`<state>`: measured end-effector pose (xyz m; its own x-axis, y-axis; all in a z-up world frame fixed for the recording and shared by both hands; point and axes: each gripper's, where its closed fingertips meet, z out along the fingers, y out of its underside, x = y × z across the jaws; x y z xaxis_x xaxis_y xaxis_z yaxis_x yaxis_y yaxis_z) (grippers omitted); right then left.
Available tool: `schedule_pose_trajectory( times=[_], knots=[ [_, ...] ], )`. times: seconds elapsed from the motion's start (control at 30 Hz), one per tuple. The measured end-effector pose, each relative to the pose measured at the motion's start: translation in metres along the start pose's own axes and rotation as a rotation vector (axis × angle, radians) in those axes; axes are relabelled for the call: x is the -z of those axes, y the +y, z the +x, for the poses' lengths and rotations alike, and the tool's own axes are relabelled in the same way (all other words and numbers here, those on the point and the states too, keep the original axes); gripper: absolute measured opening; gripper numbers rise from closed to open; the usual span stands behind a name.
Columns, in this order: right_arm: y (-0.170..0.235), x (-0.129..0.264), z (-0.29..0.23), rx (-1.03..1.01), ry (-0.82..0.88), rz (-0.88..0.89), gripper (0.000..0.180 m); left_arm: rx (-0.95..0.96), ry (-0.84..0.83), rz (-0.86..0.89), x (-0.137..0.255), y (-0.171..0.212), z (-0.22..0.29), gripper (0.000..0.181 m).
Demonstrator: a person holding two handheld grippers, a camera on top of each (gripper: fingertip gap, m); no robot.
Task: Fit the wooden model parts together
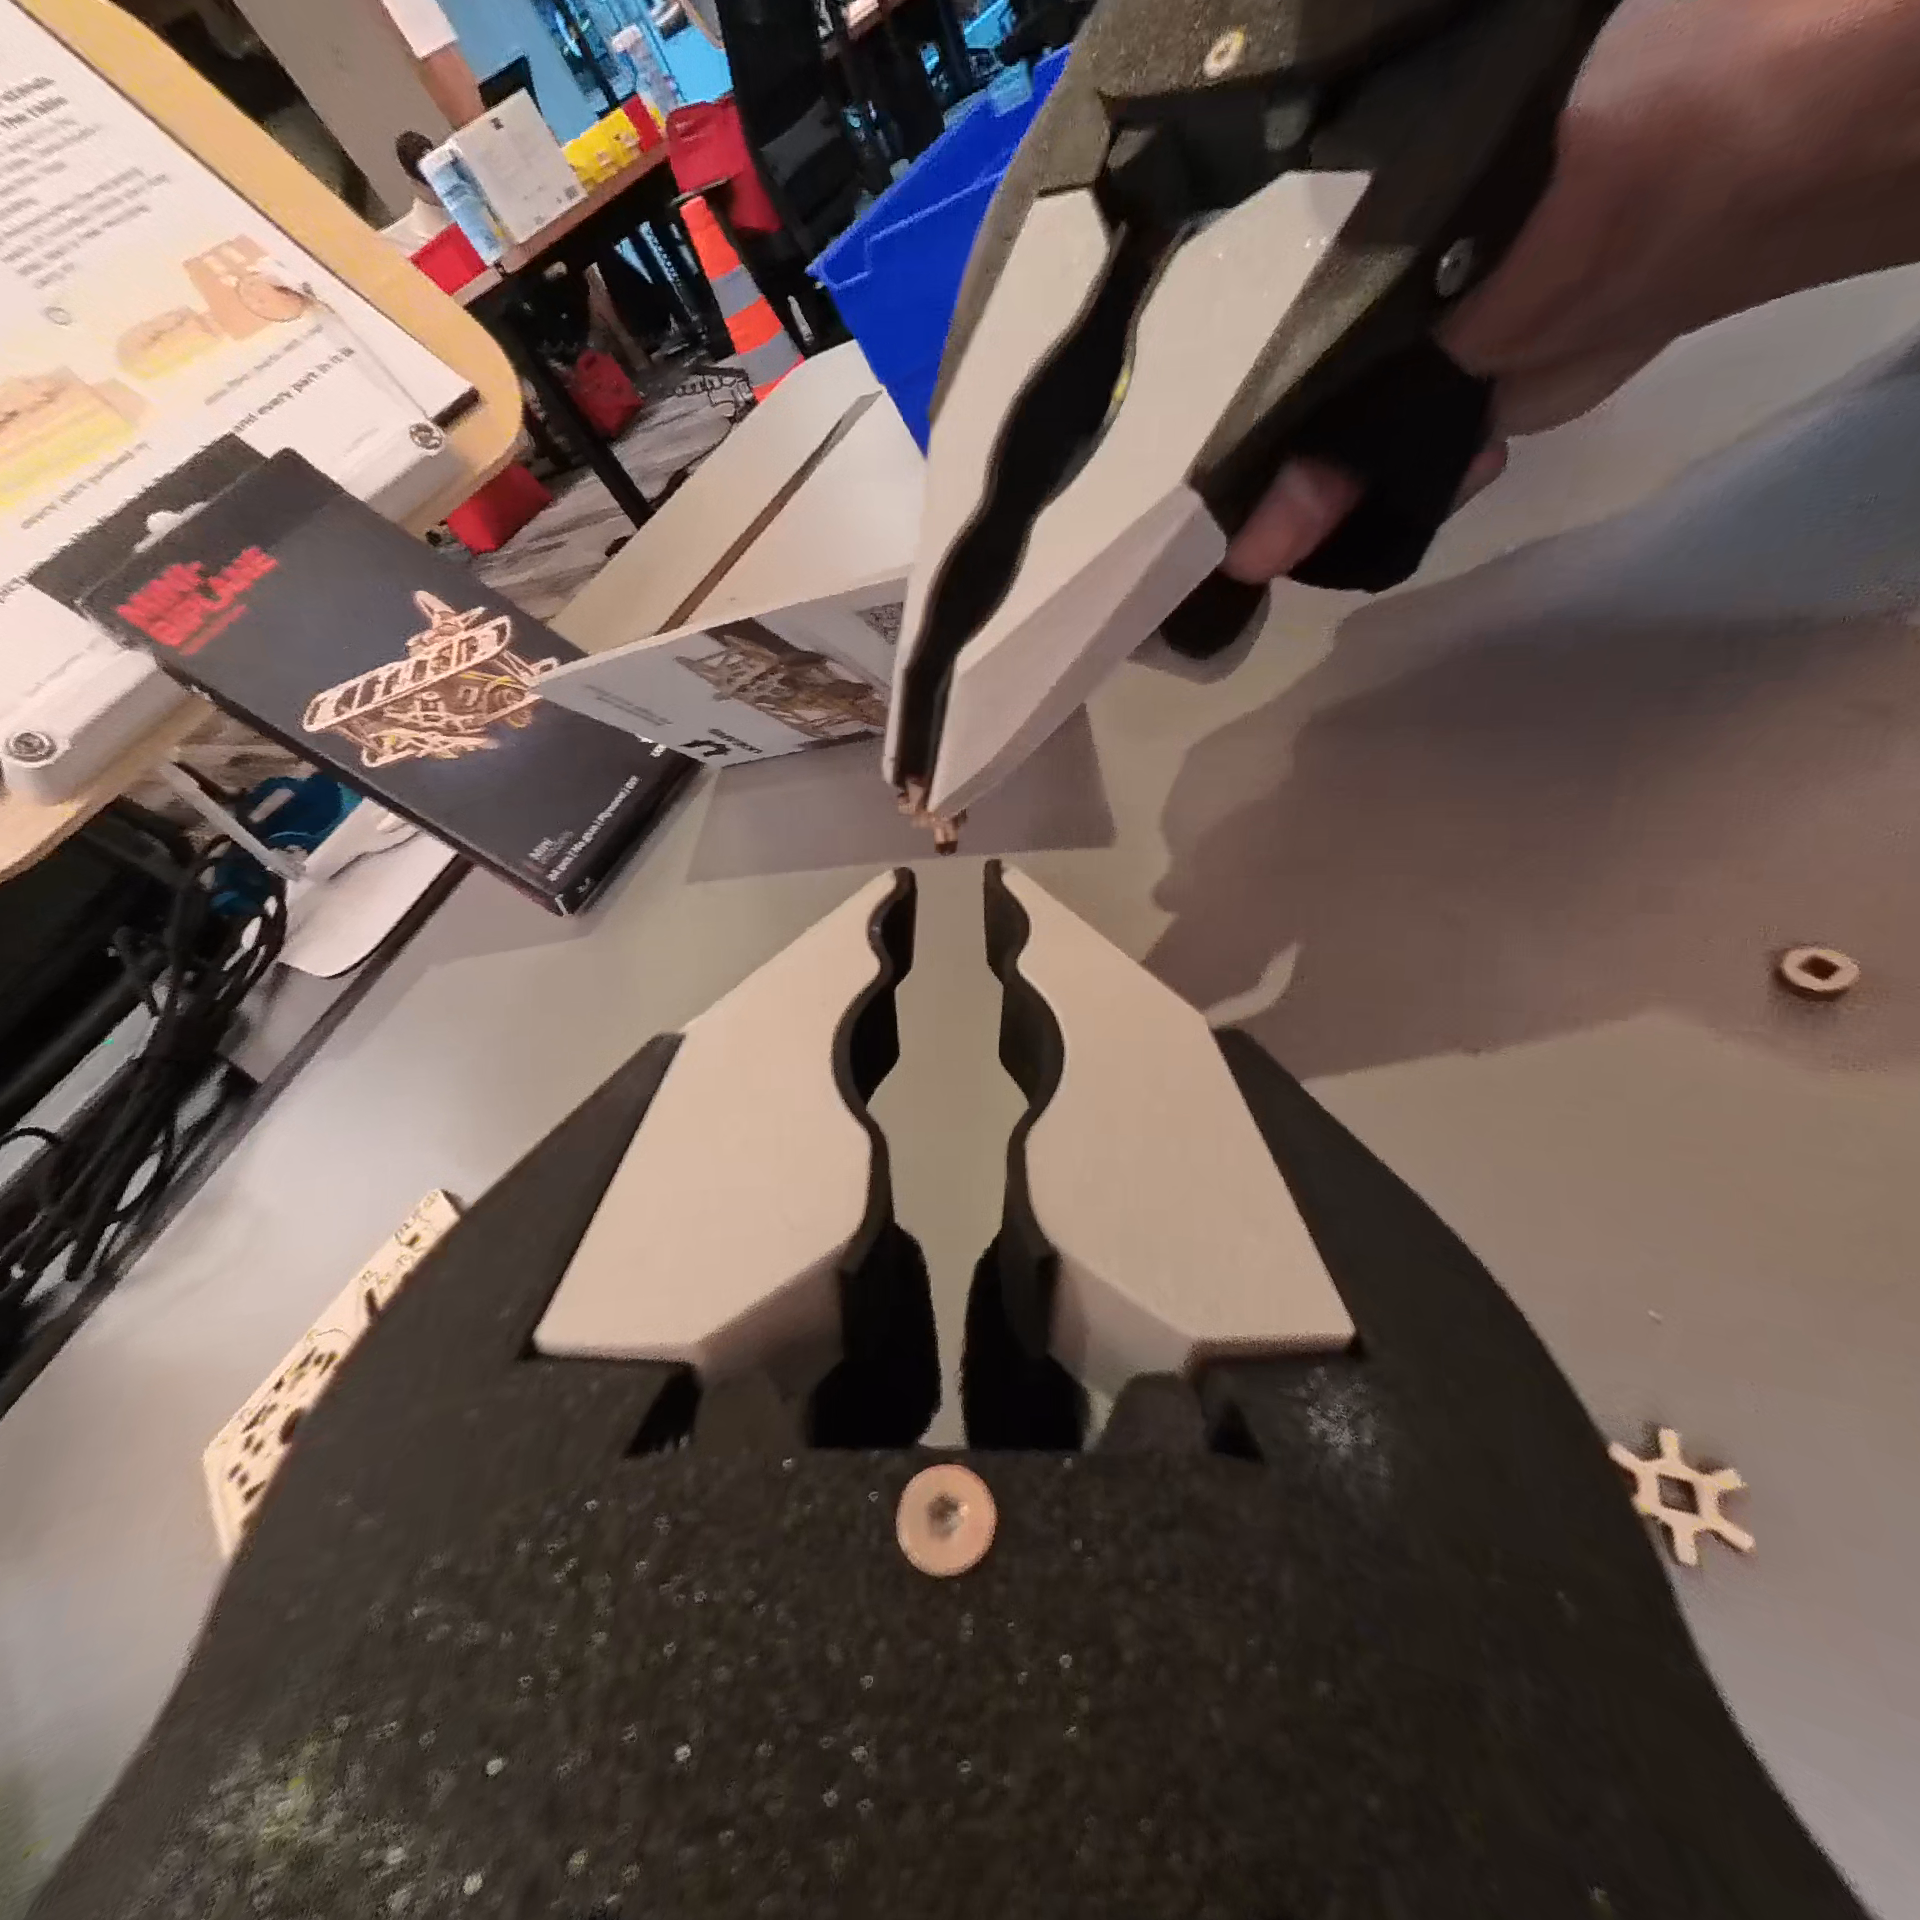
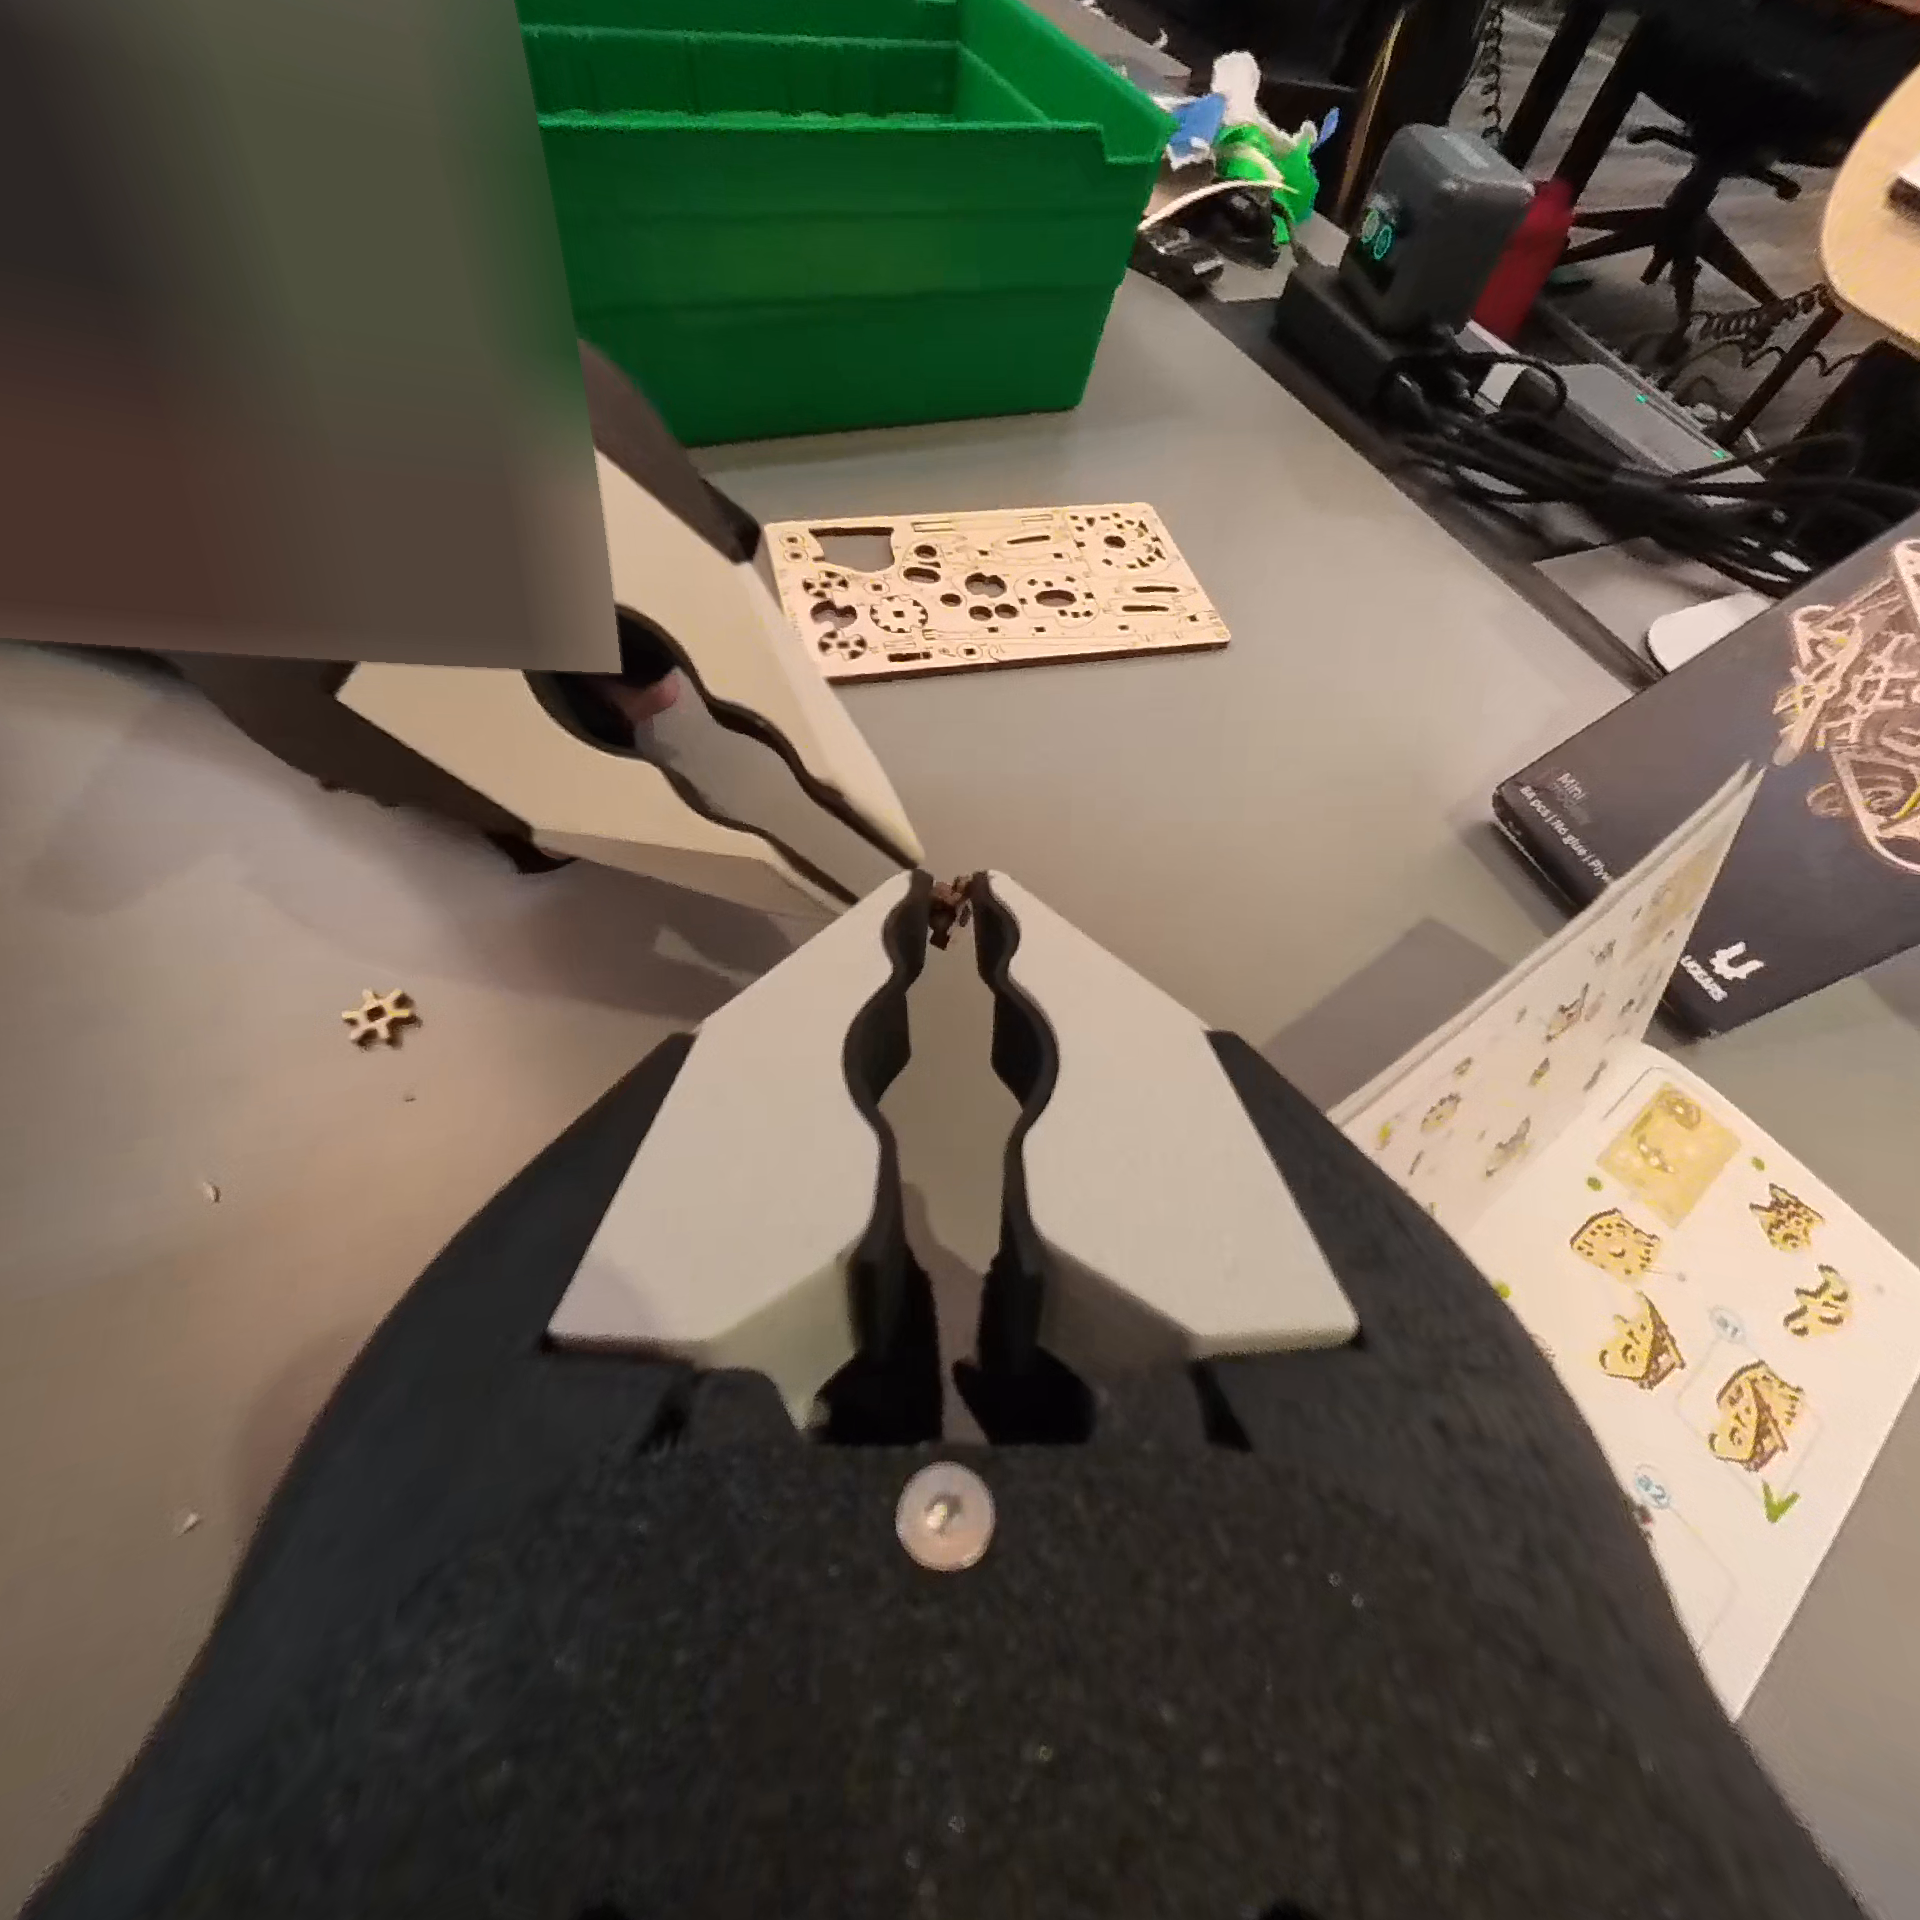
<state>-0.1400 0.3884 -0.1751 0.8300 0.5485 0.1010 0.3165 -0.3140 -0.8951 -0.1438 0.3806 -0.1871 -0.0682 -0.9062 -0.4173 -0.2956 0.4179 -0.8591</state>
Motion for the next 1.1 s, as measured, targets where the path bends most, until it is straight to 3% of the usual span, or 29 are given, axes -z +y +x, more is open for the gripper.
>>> schedule_pose_trajectory(
  times=[0.23,0.77,1.1],
  knots=[
    [0.0003,-0.0020,-0.0059,0.068,0.043,-0.036,0.007,-0.037,-0.010,-0.007,-0.0009,0.0008,0.0025,0.007],
    [0.0033,-0.0025,-0.0052,-0.033,0.021,-0.044,0.007,-0.051,-0.027,-0.009,-0.0011,0.0010,0.0017,0.003],
    [-0.0003,-0.0002,-0.0070,-0.172,-0.076,-0.006,0.007,-0.084,-0.049,0.038,0.0031,-0.0050,0.0007,0.001]
  ],
)
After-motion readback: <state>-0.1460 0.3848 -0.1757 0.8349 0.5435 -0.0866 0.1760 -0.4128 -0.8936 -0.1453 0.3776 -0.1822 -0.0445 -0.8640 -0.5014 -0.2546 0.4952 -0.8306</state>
